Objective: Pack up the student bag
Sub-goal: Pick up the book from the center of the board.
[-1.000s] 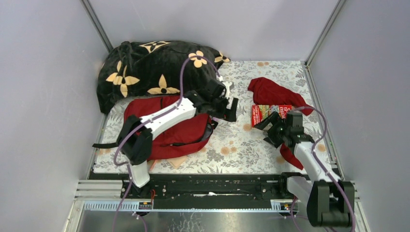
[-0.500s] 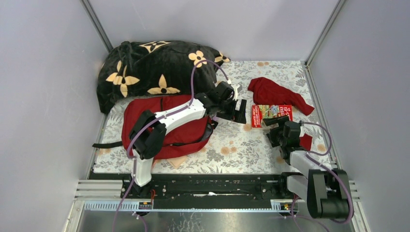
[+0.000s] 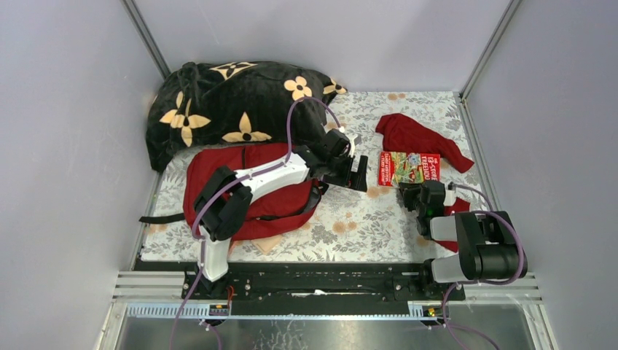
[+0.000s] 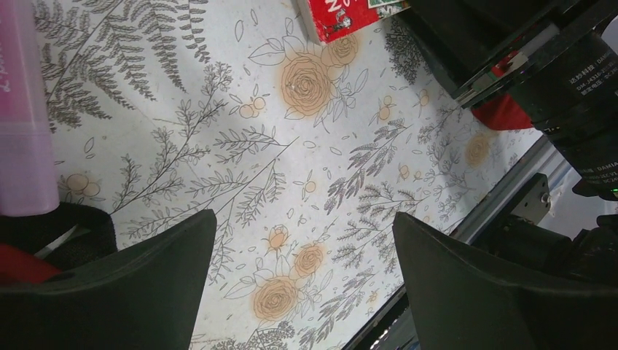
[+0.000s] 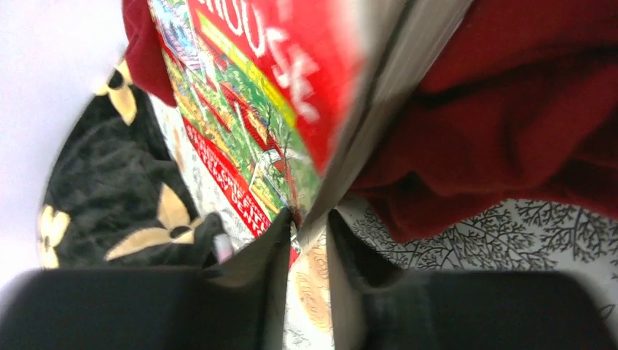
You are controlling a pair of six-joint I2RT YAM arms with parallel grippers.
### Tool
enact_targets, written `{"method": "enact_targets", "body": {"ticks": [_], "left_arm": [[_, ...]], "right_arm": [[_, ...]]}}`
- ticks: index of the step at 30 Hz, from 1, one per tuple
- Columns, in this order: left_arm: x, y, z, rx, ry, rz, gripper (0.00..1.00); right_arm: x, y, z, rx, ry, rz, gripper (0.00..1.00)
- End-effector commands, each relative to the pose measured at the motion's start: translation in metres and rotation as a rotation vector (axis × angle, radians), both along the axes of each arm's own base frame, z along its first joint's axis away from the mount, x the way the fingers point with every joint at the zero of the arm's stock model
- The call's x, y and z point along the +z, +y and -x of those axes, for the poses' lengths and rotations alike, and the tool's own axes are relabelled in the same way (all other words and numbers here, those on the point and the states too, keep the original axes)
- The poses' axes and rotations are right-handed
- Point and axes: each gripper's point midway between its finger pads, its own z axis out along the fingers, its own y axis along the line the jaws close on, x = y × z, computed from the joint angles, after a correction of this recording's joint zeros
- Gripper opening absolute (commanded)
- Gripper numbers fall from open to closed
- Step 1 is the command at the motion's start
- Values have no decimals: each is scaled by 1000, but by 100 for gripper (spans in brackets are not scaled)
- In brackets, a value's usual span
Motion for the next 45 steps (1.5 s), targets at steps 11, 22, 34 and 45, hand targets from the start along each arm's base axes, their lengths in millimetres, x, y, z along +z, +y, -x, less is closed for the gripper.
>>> {"method": "enact_targets", "body": {"ticks": [11, 22, 34, 45], "left_arm": [[95, 43, -27, 70, -150, 110, 99], [103, 82, -14, 45, 11, 236, 99], [68, 82, 7, -103, 274, 451, 99], [59, 87, 11, -119, 341, 491, 99]], "right_arm": [[57, 59, -2, 441, -94, 51, 0], [121, 121, 32, 851, -313, -131, 0], [167, 167, 86, 1262, -478, -173, 0], [186, 196, 111, 1468, -523, -179, 0]]}}
